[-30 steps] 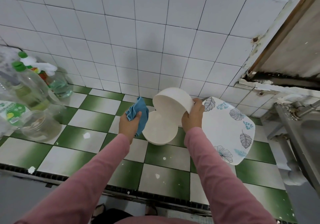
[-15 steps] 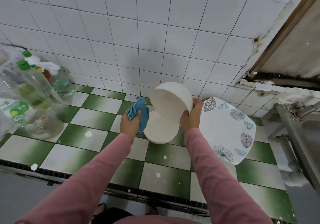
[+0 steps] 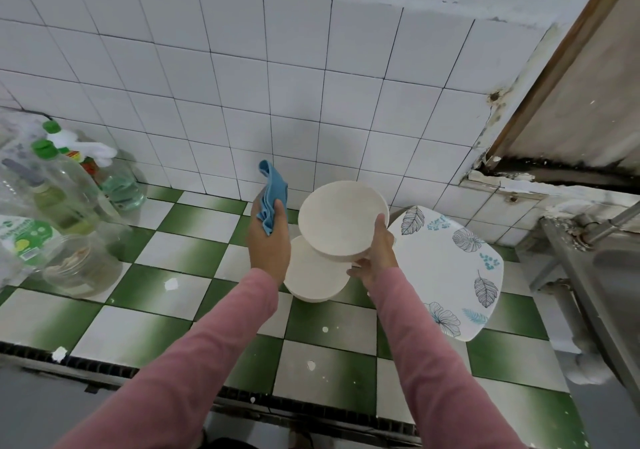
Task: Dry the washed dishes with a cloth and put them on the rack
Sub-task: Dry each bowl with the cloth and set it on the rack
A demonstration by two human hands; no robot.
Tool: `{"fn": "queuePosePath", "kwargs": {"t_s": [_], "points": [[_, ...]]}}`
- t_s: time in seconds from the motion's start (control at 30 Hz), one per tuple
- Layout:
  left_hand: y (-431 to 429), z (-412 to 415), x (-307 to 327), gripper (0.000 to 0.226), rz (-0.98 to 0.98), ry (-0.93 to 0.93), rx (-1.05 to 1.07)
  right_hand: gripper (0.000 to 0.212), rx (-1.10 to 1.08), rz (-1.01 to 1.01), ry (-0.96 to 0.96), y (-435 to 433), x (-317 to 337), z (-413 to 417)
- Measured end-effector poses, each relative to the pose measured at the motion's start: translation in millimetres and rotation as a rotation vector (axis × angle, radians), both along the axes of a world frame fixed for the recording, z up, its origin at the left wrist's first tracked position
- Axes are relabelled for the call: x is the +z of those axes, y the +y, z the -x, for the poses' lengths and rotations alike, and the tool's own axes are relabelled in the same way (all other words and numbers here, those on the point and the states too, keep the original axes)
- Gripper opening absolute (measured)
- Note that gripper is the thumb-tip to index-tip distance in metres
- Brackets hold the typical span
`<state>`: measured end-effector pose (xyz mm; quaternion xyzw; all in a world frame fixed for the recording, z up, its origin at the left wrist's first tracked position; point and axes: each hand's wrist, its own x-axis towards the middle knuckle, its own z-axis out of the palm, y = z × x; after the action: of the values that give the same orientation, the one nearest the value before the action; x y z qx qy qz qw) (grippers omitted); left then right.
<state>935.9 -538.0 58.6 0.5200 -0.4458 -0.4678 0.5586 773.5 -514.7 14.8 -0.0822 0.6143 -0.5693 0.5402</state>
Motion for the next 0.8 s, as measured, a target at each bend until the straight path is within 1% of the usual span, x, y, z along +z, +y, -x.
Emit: {"fn": "queuePosePath", "kwargs": {"t_s": [0.07, 0.13, 0.2, 0.23, 0.27, 0.3, 0.37, 0.4, 0.47, 0.5, 0.53, 0.57, 0.6, 0.63, 0.7, 0.77, 0.8], "points": [[-2.8, 5.2, 0.3, 0.036, 0.141, -0.2, -0.091, 0.055, 0.023, 0.052, 0.013, -0.2, -0.7, -4.6], [-8.9, 11.6, -2.7, 0.042, 0.202, -0.455, -0.286, 0.056, 0.036, 0.136, -0.041, -1.7, 0.6, -14.2], [-10.7, 20.5, -5.1, 0.046, 0.129, -0.776, -0.627, 0.055, 0.021, 0.23, -0.102, -4.6, 2.6, -22.3], [-8.7, 25.2, -6.9, 0.047, 0.069, -0.934, -0.799, 0.048, 0.0, 0.252, -0.091, -5.4, 6.0, -24.1], [-5.9, 28.2, -6.1, 0.047, 0.008, -1.026, -0.921, 0.039, -0.02, 0.258, -0.074, -7.1, 8.3, -23.2], [-4.5, 28.9, -1.1, 0.045, -0.035, -1.063, -0.994, 0.033, -0.035, 0.257, -0.078, -9.5, 7.5, -20.4], [-7.1, 28.9, 12.0, 0.036, -0.049, -1.108, -1.088, 0.033, -0.049, 0.262, -0.139, -10.0, 4.4, -14.0], [-8.3, 29.5, 19.7, 0.035, -0.051, -1.156, -1.129, 0.038, -0.06, 0.269, -0.161, -9.5, 3.4, -12.9], [-14.8, 31.2, 26.3, 0.033, -0.055, -1.305, -1.11, 0.05, -0.091, 0.302, -0.163, -8.2, 1.5, -13.6], [-16.6, 31.4, 26.0, 0.033, -0.062, -1.418, -1.07, 0.051, -0.099, 0.32, -0.142, -8.6, 2.4, -15.3], [-18.9, 30.3, 22.5, 0.039, -0.037, -1.573, -1.009, 0.05, -0.101, 0.332, -0.124, -7.7, 6.5, -17.5], [-22.9, 28.3, 15.7, 0.049, 0.006, -1.727, -0.961, 0.048, -0.102, 0.339, -0.109, -7.3, 8.5, -19.3], [-27.9, 25.9, 7.9, 0.058, 0.048, -1.844, -0.946, 0.045, -0.098, 0.341, -0.098, -5.8, 9.2, -21.5], [-33.2, 23.9, 2.2, 0.062, 0.076, -1.907, -0.939, 0.042, -0.096, 0.332, -0.084, -2.9, 8.0, -25.2], [-42.2, 23.4, -6.6, 0.066, 0.09, -1.907, -0.92, 0.04, -0.115, 0.292, -0.12, 4.4, 0.0, -35.4], [-41.8, 29.0, -11.9, 0.072, 0.126, -1.8, -0.94, 0.051, -0.158, 0.274, -0.25, 12.9, -9.0, -49.3], [-37.6, 33.3, -13.1, 0.073, 0.13, -1.708, -0.984, 0.059, -0.171, 0.278, -0.299, 15.8, -10.7, -54.8]]}}
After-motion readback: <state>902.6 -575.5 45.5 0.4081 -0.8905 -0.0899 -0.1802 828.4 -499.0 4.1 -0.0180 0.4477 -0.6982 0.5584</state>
